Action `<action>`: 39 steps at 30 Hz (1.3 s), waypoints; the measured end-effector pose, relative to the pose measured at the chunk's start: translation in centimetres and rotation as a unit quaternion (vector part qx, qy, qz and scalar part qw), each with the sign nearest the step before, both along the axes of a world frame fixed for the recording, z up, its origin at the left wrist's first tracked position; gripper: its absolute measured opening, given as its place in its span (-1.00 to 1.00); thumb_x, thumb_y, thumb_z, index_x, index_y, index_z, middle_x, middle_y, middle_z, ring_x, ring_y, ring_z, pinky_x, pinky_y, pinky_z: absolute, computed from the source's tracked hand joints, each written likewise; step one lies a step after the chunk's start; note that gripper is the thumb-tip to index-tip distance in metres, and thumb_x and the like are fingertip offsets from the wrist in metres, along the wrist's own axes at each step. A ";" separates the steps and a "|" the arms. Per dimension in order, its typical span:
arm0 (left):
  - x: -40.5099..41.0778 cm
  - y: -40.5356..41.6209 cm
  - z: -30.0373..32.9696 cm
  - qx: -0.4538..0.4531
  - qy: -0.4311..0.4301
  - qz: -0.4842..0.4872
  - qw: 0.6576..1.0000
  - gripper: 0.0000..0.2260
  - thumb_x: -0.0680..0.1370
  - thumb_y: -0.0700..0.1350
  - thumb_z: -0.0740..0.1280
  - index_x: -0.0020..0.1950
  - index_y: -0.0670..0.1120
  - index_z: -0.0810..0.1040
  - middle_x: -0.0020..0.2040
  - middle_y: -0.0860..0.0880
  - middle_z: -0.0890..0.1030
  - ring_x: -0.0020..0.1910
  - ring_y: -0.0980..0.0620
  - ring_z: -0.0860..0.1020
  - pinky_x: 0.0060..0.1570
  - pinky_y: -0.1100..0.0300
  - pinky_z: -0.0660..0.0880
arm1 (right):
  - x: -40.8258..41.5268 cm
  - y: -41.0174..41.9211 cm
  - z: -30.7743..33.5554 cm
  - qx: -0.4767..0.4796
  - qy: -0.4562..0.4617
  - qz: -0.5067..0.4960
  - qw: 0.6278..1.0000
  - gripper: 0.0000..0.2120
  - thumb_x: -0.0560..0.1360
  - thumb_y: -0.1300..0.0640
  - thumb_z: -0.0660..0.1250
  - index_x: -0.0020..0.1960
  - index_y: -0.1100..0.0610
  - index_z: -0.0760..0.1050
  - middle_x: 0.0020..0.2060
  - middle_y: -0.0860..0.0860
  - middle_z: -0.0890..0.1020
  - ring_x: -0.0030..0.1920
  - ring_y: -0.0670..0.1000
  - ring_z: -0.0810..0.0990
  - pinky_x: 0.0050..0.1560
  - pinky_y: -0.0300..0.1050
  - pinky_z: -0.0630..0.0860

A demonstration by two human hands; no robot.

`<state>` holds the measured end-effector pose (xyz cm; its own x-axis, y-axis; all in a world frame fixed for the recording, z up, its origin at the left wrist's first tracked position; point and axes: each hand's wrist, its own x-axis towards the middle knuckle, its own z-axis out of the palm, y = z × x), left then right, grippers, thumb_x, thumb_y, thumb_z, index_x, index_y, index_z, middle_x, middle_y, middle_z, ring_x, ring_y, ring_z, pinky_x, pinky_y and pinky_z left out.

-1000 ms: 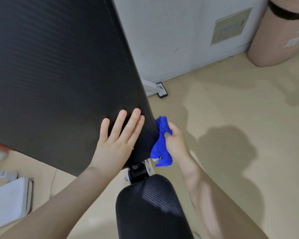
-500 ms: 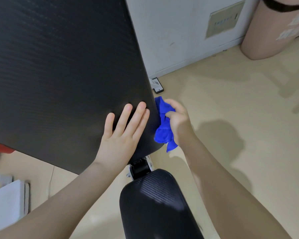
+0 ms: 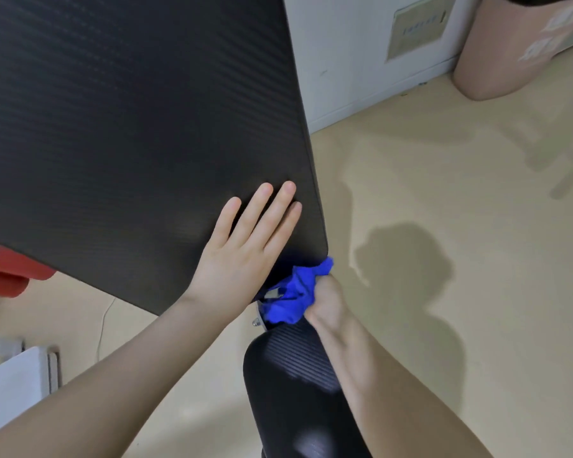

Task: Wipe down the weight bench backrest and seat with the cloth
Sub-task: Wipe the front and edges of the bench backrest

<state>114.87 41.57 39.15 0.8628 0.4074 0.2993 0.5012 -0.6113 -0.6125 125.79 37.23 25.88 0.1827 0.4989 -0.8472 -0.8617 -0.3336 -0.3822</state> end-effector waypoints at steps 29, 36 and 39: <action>-13.2 -4.2 -2.0 -0.389 -0.284 0.234 0.844 -0.80 0.52 -0.07 0.23 -0.03 -0.13 0.59 -0.23 -0.08 0.62 -0.33 -0.16 0.58 -0.38 0.14 0.44 | -9.8 0.0 8.6 -0.060 -0.496 0.109 0.860 -0.66 0.49 0.33 0.19 0.26 0.28 0.27 0.21 0.20 0.40 0.16 0.20 0.46 0.10 -0.07 0.40; -17.3 -1.9 -0.2 -0.412 -0.528 0.285 0.686 -0.61 0.39 0.07 0.44 0.11 -0.02 0.39 0.00 0.06 0.49 -0.16 0.00 0.52 -0.22 0.10 0.45 | -11.7 -1.5 9.5 0.044 -0.556 0.095 0.824 -0.78 0.45 0.37 0.24 0.07 0.23 0.36 0.09 0.15 0.46 0.00 0.02 0.45 -0.01 -0.31 0.38; -16.8 -1.5 0.9 -0.557 -0.514 0.174 0.629 -0.27 0.47 -0.05 0.40 0.48 0.18 0.03 0.28 0.31 0.34 0.15 0.17 0.46 -0.01 0.30 0.40 | -6.9 -0.2 11.9 0.051 -0.632 -0.016 0.774 -0.76 0.46 0.29 0.23 0.12 0.25 0.38 0.05 0.17 0.51 0.05 0.10 0.48 -0.01 -0.40 0.35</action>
